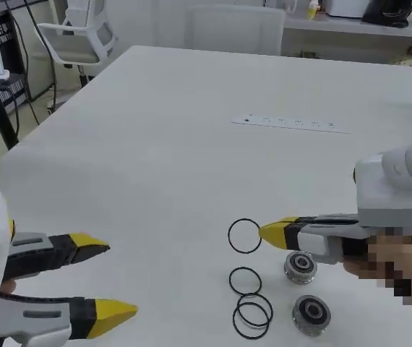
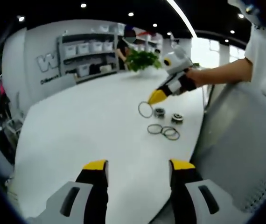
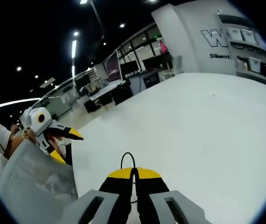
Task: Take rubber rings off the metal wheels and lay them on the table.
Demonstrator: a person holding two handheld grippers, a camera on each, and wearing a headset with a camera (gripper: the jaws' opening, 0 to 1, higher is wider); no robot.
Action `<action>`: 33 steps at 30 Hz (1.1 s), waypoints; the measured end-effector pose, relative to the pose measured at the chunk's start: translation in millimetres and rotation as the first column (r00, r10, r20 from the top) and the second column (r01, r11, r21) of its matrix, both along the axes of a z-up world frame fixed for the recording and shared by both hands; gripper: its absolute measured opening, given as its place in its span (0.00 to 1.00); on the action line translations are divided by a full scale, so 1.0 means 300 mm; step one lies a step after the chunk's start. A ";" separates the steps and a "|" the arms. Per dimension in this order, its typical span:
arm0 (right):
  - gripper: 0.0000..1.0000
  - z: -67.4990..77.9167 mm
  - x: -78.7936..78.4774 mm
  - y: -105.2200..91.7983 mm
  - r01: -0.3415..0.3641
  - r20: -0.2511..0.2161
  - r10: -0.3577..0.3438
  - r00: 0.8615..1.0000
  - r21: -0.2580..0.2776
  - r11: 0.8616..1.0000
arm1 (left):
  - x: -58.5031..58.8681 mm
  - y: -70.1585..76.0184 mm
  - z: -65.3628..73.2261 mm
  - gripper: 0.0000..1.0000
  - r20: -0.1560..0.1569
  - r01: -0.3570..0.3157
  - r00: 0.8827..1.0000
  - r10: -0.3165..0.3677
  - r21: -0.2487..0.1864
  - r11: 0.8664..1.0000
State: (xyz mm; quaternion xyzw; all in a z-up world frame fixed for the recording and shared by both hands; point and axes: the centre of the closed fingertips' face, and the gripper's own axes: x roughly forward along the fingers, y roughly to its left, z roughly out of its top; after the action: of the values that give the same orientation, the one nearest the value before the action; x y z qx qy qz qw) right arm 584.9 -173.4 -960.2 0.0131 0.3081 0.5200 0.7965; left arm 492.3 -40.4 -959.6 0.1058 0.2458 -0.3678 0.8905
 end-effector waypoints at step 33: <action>0.00 -0.167 -0.086 0.065 -0.114 -0.036 0.110 0.993 -0.138 0.984 | -0.019 -0.012 -0.008 0.53 -0.017 -0.019 1.000 0.019 0.001 1.000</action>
State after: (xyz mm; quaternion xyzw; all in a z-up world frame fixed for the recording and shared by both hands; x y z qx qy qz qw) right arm 559.0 -154.0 -1010.3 -0.0530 0.3555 0.5410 0.7604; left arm 486.7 -44.0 -961.9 0.1008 0.2544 -0.3600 0.8919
